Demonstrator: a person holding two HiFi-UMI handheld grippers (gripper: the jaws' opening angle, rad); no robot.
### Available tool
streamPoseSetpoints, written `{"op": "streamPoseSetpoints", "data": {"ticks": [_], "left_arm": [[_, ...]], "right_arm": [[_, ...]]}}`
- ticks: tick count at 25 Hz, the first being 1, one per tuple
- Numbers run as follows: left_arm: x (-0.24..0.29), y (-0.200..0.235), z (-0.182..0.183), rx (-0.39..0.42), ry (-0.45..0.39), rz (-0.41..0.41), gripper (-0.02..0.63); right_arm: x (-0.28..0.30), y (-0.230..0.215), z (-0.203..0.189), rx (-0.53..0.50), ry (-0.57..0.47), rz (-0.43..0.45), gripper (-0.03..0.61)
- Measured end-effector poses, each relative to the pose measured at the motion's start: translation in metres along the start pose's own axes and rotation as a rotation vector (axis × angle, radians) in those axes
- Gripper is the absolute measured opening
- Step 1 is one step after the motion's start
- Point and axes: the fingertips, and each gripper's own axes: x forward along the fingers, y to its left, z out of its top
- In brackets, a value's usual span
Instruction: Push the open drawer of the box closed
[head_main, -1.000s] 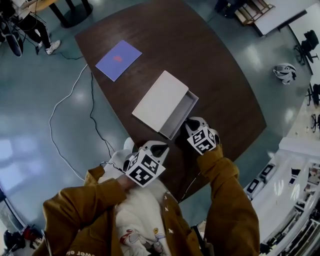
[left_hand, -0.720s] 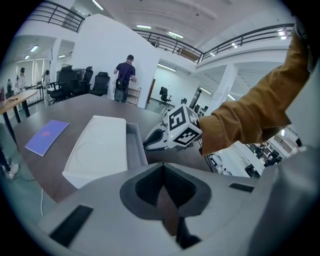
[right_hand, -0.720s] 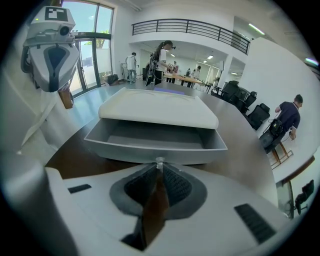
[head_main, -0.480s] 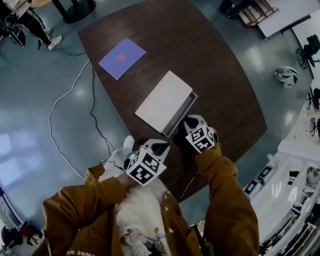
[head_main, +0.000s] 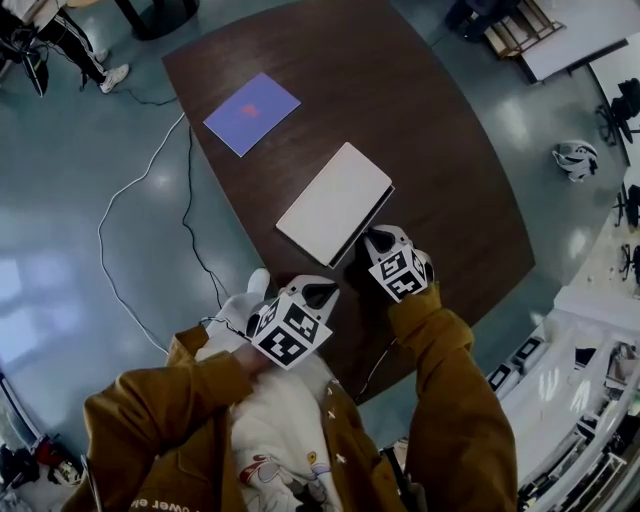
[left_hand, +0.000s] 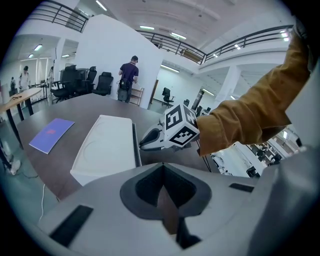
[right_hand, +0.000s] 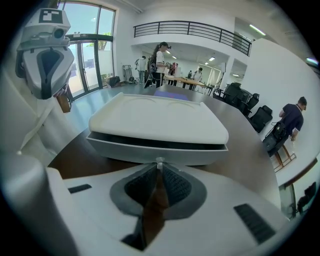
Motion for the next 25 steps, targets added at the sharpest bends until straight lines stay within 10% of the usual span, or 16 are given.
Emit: {"op": "streamPoseSetpoints", "data": {"ticks": [25], "left_arm": [[-0.01, 0.006, -0.001, 0.001, -0.014, 0.02, 0.006]], "right_arm": [[0.011, 0.001, 0.014, 0.111, -0.023, 0.01, 0.059]]}}
